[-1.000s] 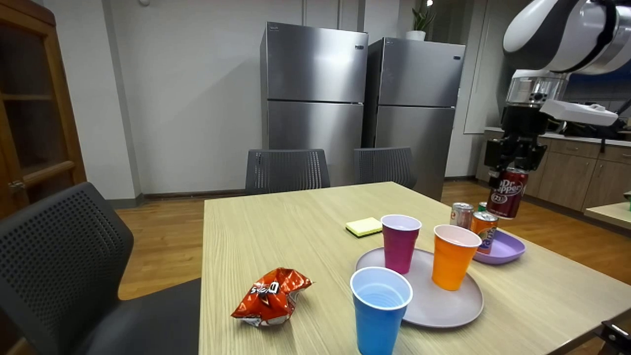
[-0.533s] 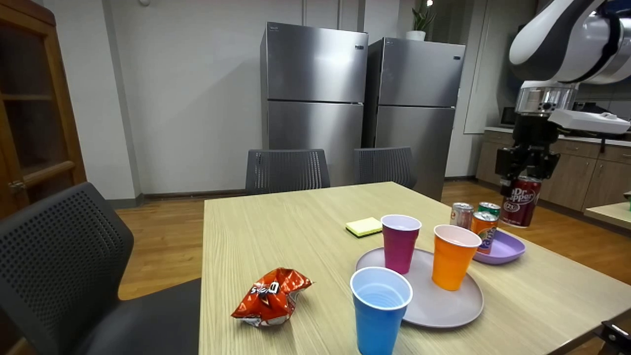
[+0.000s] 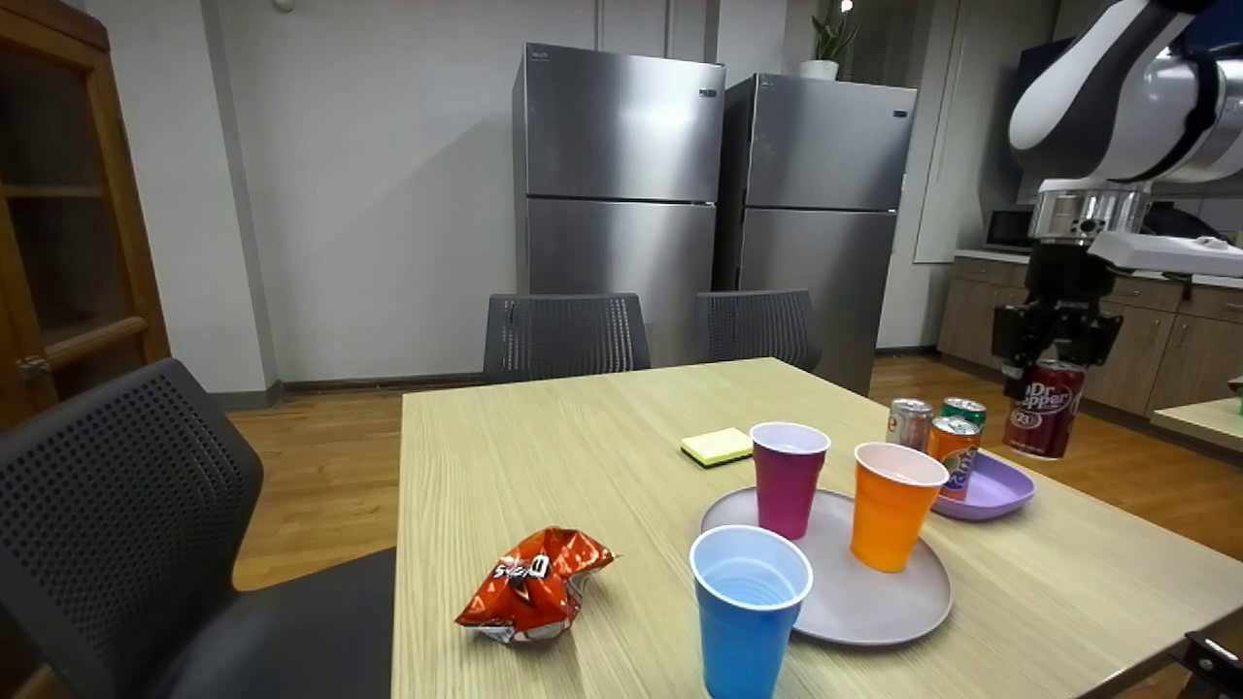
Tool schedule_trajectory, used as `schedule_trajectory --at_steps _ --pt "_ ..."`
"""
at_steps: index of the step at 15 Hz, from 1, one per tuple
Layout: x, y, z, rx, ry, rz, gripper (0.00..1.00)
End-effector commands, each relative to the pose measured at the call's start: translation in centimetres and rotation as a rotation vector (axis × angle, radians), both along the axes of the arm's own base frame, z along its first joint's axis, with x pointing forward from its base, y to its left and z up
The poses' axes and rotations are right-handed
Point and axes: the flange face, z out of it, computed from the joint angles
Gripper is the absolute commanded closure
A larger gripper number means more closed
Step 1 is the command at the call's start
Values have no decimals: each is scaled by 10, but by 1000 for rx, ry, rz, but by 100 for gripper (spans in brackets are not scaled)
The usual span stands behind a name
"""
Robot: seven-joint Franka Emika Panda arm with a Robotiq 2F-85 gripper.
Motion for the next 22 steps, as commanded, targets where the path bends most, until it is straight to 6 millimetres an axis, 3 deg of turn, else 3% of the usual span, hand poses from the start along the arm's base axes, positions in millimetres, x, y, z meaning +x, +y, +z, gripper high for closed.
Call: schedule_trajectory --at_steps 1,11,22 --pt "7 -17 2 -22 20 -40 62" --pt "21 -51 -10 -44 33 -98 62" --pt "44 -74 -29 -55 45 -120 62"
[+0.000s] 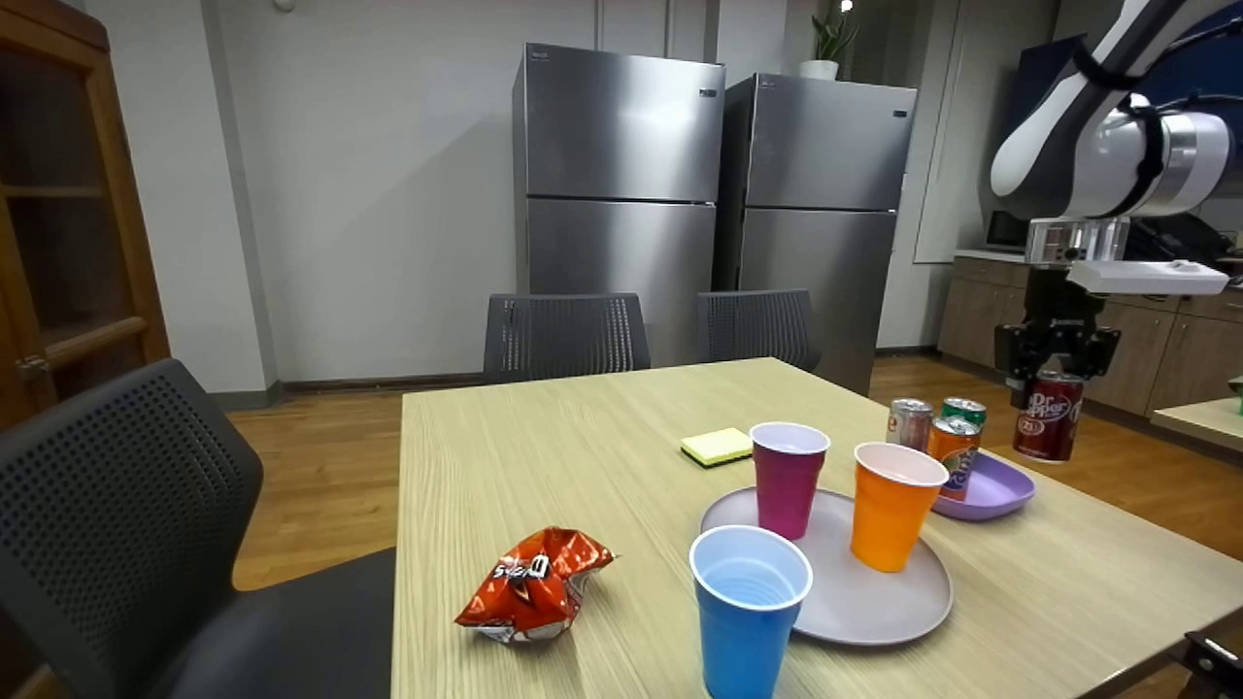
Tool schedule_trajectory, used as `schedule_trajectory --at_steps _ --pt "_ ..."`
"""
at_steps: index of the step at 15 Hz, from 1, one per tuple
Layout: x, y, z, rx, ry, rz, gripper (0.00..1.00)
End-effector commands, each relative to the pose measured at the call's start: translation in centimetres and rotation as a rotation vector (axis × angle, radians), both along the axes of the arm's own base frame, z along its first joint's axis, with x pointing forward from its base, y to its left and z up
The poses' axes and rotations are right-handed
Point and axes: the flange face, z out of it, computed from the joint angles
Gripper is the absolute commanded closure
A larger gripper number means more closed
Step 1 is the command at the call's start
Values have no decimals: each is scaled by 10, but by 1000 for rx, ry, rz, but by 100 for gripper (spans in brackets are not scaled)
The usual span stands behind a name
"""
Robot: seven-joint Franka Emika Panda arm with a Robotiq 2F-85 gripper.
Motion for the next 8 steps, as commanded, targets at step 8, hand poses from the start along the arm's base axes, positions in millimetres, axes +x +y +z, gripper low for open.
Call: schedule_trajectory --at_steps 8 --pt "22 -24 -7 -3 -5 -15 62"
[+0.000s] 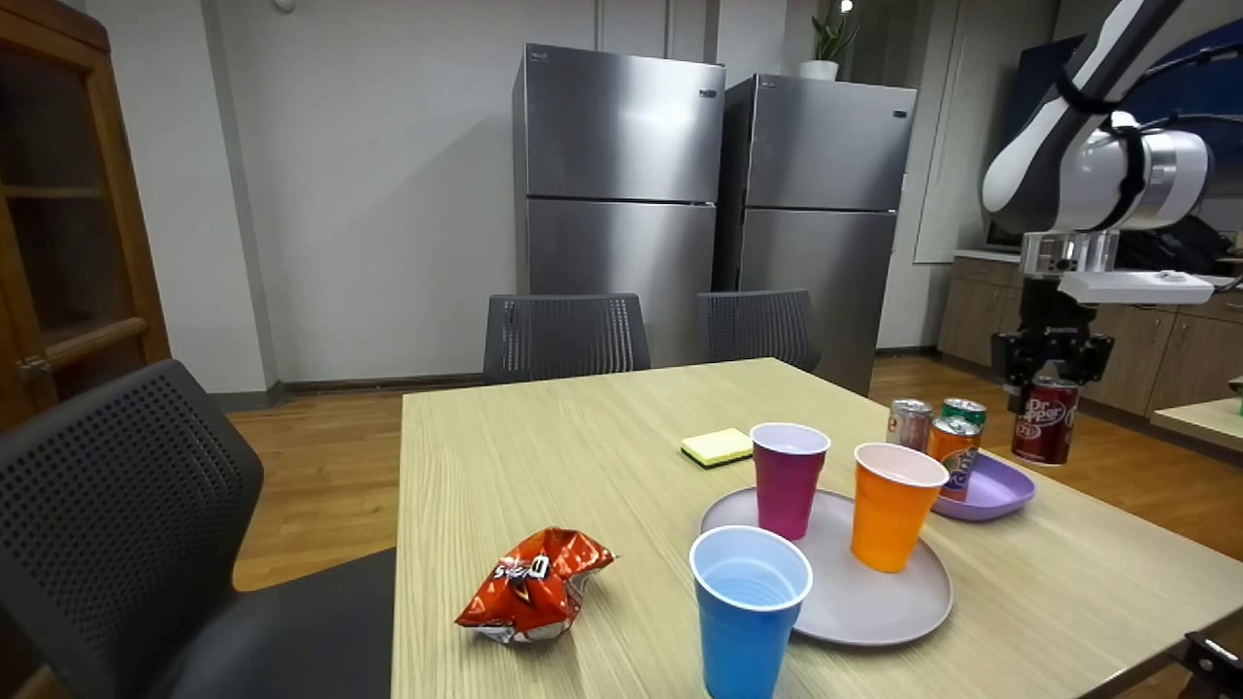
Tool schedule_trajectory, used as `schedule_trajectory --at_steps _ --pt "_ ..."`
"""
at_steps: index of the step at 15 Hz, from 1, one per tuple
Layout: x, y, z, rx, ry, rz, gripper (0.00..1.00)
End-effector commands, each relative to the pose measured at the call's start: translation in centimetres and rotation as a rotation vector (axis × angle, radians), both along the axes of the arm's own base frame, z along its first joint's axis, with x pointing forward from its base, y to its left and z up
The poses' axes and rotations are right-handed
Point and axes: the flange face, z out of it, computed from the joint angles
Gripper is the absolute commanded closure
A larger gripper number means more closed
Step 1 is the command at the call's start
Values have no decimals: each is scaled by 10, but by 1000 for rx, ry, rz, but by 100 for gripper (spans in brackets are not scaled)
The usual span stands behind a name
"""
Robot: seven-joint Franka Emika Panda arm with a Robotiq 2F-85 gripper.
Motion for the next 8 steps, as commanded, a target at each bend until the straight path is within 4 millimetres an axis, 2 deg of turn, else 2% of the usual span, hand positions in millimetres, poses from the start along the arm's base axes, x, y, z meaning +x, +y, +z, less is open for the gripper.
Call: schedule_trajectory --at_steps 1,8 --pt "11 -8 4 10 -14 2 62" --pt "21 -10 -7 26 -11 11 62"
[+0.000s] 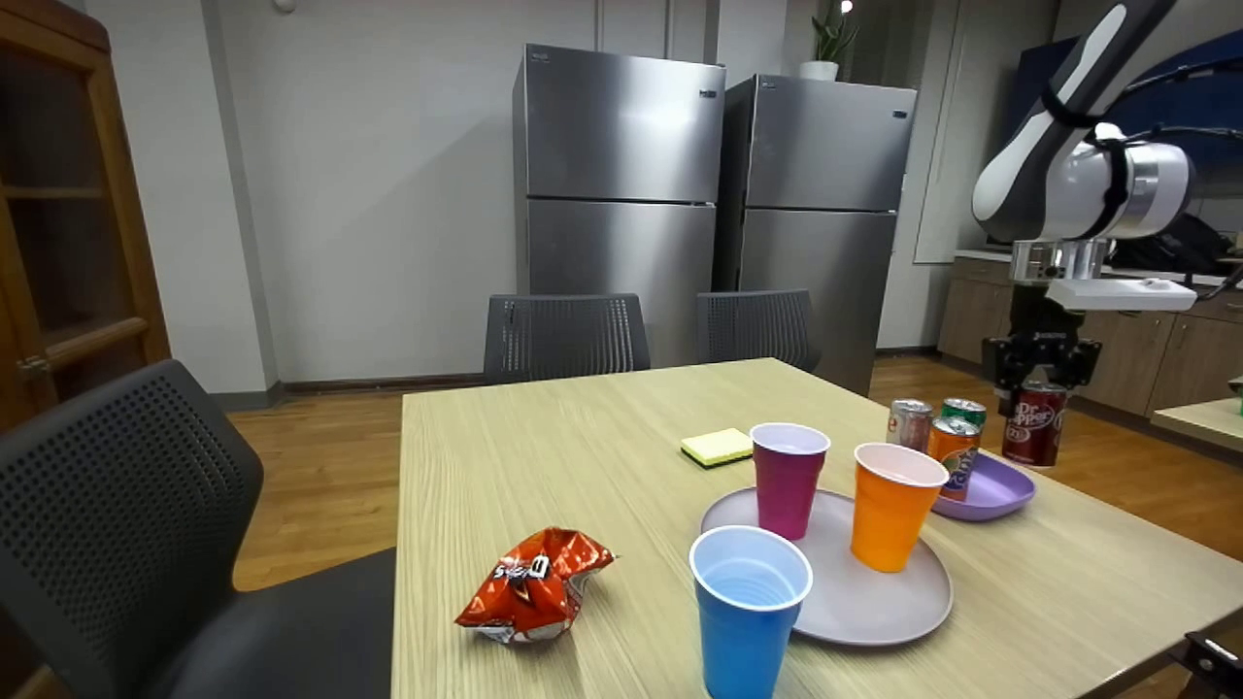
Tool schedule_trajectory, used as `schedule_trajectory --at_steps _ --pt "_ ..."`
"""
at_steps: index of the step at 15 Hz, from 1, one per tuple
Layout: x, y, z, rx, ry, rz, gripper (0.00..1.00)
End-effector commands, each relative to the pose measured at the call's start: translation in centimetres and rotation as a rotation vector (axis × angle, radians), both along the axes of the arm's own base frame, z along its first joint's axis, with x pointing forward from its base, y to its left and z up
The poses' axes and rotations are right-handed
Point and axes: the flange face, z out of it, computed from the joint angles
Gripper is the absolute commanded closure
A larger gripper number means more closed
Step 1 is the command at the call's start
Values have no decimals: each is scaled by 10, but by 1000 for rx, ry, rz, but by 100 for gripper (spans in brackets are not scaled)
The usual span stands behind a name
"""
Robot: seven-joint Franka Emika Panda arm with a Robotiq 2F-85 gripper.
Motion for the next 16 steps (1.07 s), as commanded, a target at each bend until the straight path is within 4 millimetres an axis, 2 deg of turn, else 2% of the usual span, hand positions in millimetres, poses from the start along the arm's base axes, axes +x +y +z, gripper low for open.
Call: schedule_trajectory --at_steps 1,16 --pt "11 -7 1 21 -13 8 62" --pt "25 -6 -18 45 -32 28 62"
